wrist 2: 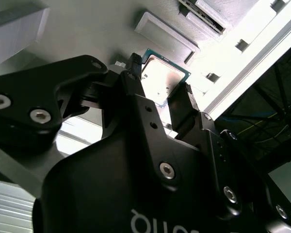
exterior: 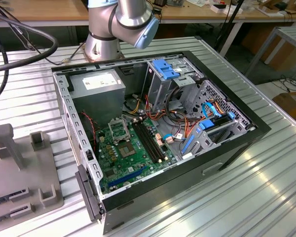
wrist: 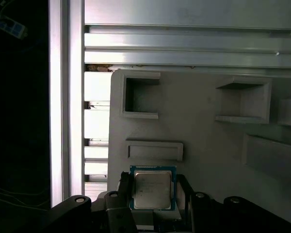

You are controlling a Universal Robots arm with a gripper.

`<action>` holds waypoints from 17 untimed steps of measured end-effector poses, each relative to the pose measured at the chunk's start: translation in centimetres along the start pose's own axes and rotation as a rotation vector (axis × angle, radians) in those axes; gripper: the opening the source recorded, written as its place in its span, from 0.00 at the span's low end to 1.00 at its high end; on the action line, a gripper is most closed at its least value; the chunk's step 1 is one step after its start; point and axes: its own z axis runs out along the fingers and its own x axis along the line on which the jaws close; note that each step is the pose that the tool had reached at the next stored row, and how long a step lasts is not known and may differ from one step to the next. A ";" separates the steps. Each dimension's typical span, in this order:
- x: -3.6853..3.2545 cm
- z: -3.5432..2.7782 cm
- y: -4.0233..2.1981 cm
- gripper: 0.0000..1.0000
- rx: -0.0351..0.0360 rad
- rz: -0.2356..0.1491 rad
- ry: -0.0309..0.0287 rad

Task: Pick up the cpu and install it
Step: 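Pick up the cpu and move it towards the insertion slot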

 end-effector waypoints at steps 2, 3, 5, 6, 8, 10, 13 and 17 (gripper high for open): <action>0.00 0.00 0.00 0.47 -0.0002 0.000 0.0000; 0.00 0.00 0.00 0.47 -0.0002 0.000 0.0000; 0.00 -0.01 0.00 0.47 -0.0004 0.000 0.0000; -0.01 -0.08 0.00 0.47 -0.0003 0.000 0.0003; -0.08 -0.70 -0.01 0.47 -0.0004 0.000 0.0004; -0.07 -1.07 -0.01 0.47 -0.0009 0.000 0.0003; -0.08 -1.16 -0.01 0.47 -0.0018 0.000 0.0000; -0.07 -1.18 -0.02 0.47 -0.0039 0.000 0.0001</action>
